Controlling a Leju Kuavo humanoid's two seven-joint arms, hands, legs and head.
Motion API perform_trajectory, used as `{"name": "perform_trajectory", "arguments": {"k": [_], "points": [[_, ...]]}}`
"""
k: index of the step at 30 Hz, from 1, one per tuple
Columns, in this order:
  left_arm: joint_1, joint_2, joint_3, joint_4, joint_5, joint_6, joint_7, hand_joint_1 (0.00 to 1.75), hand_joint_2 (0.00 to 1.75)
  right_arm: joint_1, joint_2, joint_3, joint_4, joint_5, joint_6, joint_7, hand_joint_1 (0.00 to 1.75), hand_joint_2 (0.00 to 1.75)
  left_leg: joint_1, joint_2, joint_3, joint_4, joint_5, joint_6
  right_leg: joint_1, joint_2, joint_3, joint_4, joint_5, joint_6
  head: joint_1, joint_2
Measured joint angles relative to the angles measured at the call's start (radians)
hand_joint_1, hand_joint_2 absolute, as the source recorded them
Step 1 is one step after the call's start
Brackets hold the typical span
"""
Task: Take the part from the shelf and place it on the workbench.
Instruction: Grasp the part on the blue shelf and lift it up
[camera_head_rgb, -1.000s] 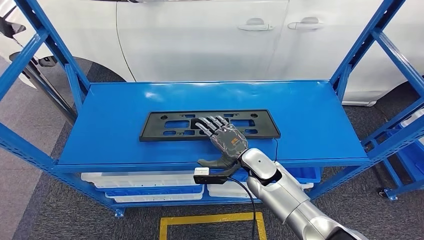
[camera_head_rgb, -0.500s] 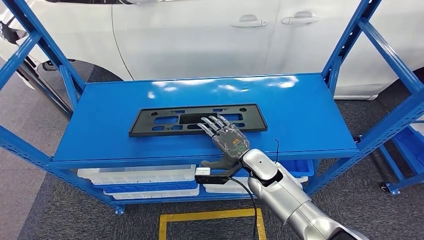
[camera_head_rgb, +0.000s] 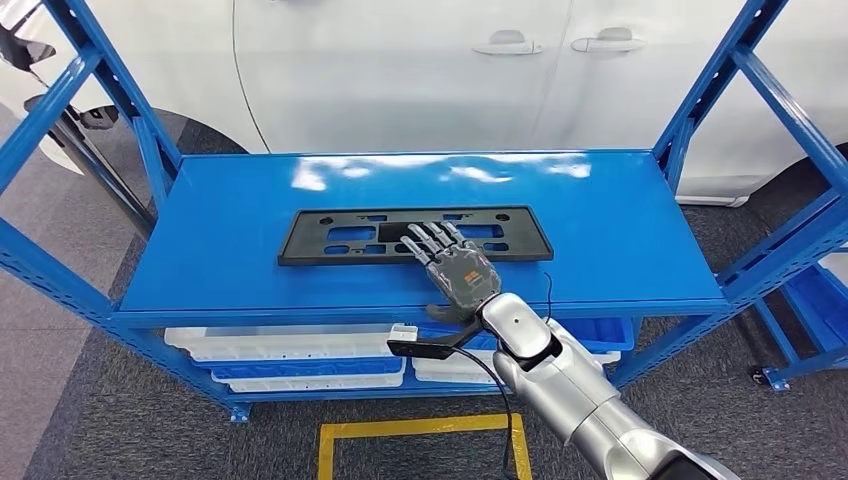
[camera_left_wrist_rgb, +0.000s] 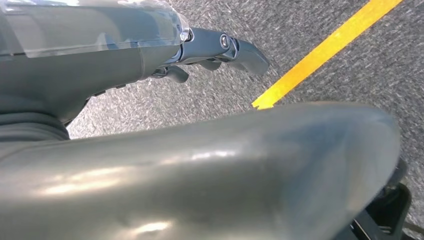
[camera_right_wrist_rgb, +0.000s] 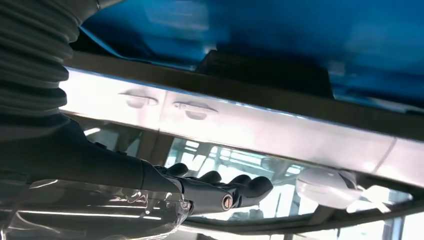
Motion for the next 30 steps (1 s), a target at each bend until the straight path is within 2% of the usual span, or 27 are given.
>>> {"name": "perform_trajectory", "arguments": {"k": [1, 2, 3, 5, 6, 7, 10, 11, 13, 15, 16, 17, 18, 20, 22, 25, 27, 28, 30], "points": [[0.001, 0.000, 0.000, 0.000, 0.001, 0.000, 0.000, 0.00, 0.00, -0.002, 0.001, 0.000, 0.010, 0.014, 0.002, 0.016, 0.00, 1.75, 0.000, 0.000, -0.001, 0.001, 0.001, 0.000, -0.002, 0.000, -0.021, 0.043, -0.009, 0.003, 0.000, 0.000], [0.001, 0.000, 0.000, 0.000, 0.002, 0.000, 0.000, 0.00, 0.00, -0.004, 0.002, 0.000, 0.023, 0.026, 0.003, 0.031, 0.00, 1.75, 0.000, -0.001, -0.002, 0.002, 0.001, 0.000, -0.004, 0.000, -0.023, 0.048, 0.002, 0.004, 0.000, 0.000], [0.002, -0.001, 0.000, 0.000, 0.004, 0.000, 0.000, 0.00, 0.00, -0.010, 0.003, 0.000, 0.036, 0.036, 0.003, 0.044, 0.00, 1.75, 0.000, -0.002, -0.002, 0.005, 0.000, -0.001, -0.006, 0.000, -0.004, 0.010, 0.031, 0.005, 0.000, 0.000], [0.001, -0.003, 0.000, 0.000, 0.006, 0.000, 0.000, 0.00, 0.00, -0.029, 0.004, 0.000, 0.064, 0.049, 0.000, 0.064, 0.00, 1.75, -0.002, -0.003, -0.004, 0.013, -0.003, -0.007, -0.007, -0.001, 0.067, -0.134, 0.097, 0.001, 0.000, 0.000], [0.000, -0.003, 0.000, 0.000, 0.006, 0.000, 0.001, 0.00, 0.00, -0.040, 0.006, 0.000, 0.078, 0.054, -0.002, 0.072, 0.00, 1.75, -0.003, -0.003, -0.007, 0.017, -0.004, -0.012, -0.006, 0.000, 0.092, -0.190, 0.116, -0.004, 0.000, 0.000], [-0.001, -0.004, 0.000, 0.000, 0.007, 0.000, 0.001, 0.00, 0.00, -0.048, 0.008, 0.000, 0.093, 0.059, -0.005, 0.080, 0.00, 1.75, -0.005, -0.003, -0.009, 0.020, -0.004, -0.017, -0.004, 0.000, 0.105, -0.222, 0.123, -0.009, 0.000, 0.000], [-0.002, -0.004, 0.000, 0.000, 0.008, -0.002, 0.002, 0.00, 0.00, -0.065, 0.014, -0.001, 0.135, 0.070, -0.008, 0.097, 0.00, 1.75, -0.005, -0.003, -0.013, 0.019, -0.002, -0.034, -0.002, 0.001, 0.103, -0.232, 0.127, -0.026, 0.000, 0.000], [-0.002, -0.004, 0.000, 0.000, 0.009, -0.002, 0.003, 0.00, 0.00, -0.072, 0.017, -0.001, 0.149, 0.073, -0.008, 0.102, 0.00, 1.75, -0.004, -0.003, -0.017, 0.029, -0.011, -0.039, -0.004, 0.000, 0.103, -0.235, 0.130, -0.033, 0.000, 0.000], [-0.003, -0.004, 0.000, 0.000, 0.010, -0.002, 0.003, 0.00, 0.00, -0.086, 0.024, -0.001, 0.174, 0.079, -0.008, 0.112, 0.00, 1.75, -0.001, -0.002, -0.049, 0.103, -0.059, -0.049, -0.007, -0.001, 0.103, -0.241, 0.135, -0.044, 0.000, 0.000], [-0.003, -0.004, 0.000, 0.000, 0.011, -0.003, 0.004, 0.00, 0.00, -0.099, 0.030, -0.001, 0.204, 0.085, -0.006, 0.124, 0.00, 1.75, 0.001, -0.002, -0.108, 0.238, -0.123, -0.055, -0.005, -0.002, 0.100, -0.240, 0.137, -0.048, 0.000, 0.000], [-0.002, -0.004, 0.000, 0.000, 0.011, -0.004, 0.005, 0.00, 0.00, -0.107, 0.034, -0.001, 0.220, 0.090, -0.005, 0.131, 0.00, 1.75, 0.001, -0.002, -0.131, 0.289, -0.139, -0.057, -0.004, -0.002, 0.099, -0.240, 0.137, -0.048, 0.000, 0.000], [-0.001, -0.004, 0.000, 0.000, 0.012, -0.004, 0.006, 0.00, 0.00, -0.116, 0.037, -0.001, 0.239, 0.093, -0.006, 0.138, 0.00, 1.75, 0.001, -0.002, -0.136, 0.306, -0.136, -0.057, -0.004, -0.002, 0.099, -0.239, 0.137, -0.049, 0.000, 0.000], [-0.001, -0.004, 0.000, 0.000, 0.013, -0.004, 0.007, 0.00, 0.00, -0.125, 0.040, -0.002, 0.255, 0.096, -0.008, 0.144, 0.00, 1.75, 0.001, -0.002, -0.123, 0.281, -0.115, -0.056, -0.003, -0.002, 0.100, -0.238, 0.137, -0.048, 0.000, 0.000], [-0.002, -0.004, 0.000, 0.000, 0.015, -0.004, 0.008, 0.00, 0.00, -0.143, 0.046, -0.004, 0.286, 0.099, -0.012, 0.154, 0.00, 1.75, 0.001, -0.002, -0.053, 0.147, -0.051, -0.051, -0.003, -0.001, 0.102, -0.236, 0.136, -0.046, 0.000, 0.000], [-0.005, -0.003, 0.000, 0.000, 0.017, -0.004, 0.008, 0.00, 0.00, -0.159, 0.049, -0.008, 0.315, 0.104, -0.016, 0.169, 0.00, 1.75, -0.002, -0.003, -0.001, 0.040, -0.020, -0.040, 0.001, 0.000, 0.100, -0.234, 0.136, -0.037, 0.000, 0.000], [-0.004, -0.003, 0.000, 0.000, 0.017, -0.004, 0.009, 0.00, 0.00, -0.176, 0.052, -0.016, 0.352, 0.110, -0.022, 0.186, 0.00, 1.75, -0.004, -0.004, 0.005, 0.016, -0.015, -0.023, 0.003, 0.001, 0.096, -0.238, 0.141, -0.019, 0.000, 0.000], [-0.005, -0.004, 0.000, 0.000, 0.018, -0.004, 0.010, 0.00, 0.00, -0.183, 0.053, -0.020, 0.372, 0.112, -0.024, 0.193, 0.00, 1.75, -0.001, -0.003, 0.006, 0.008, -0.007, -0.011, 0.001, 0.002, 0.085, -0.213, 0.121, -0.010, 0.000, 0.000], [-0.005, -0.004, 0.000, 0.000, 0.018, -0.004, 0.010, 0.00, 0.00, -0.186, 0.053, -0.022, 0.382, 0.112, -0.024, 0.197, 0.00, 1.75, 0.001, -0.002, 0.005, 0.005, -0.004, -0.006, 0.000, 0.002, 0.066, -0.171, 0.094, -0.006, 0.000, 0.000], [-0.005, -0.004, 0.000, 0.000, 0.019, -0.004, 0.010, 0.00, 0.00, -0.190, 0.053, -0.025, 0.403, 0.113, -0.024, 0.203, 0.00, 1.75, 0.001, -0.001, 0.001, 0.005, -0.002, -0.002, -0.002, 0.002, 0.002, -0.033, 0.027, -0.002, 0.000, 0.000]]}}
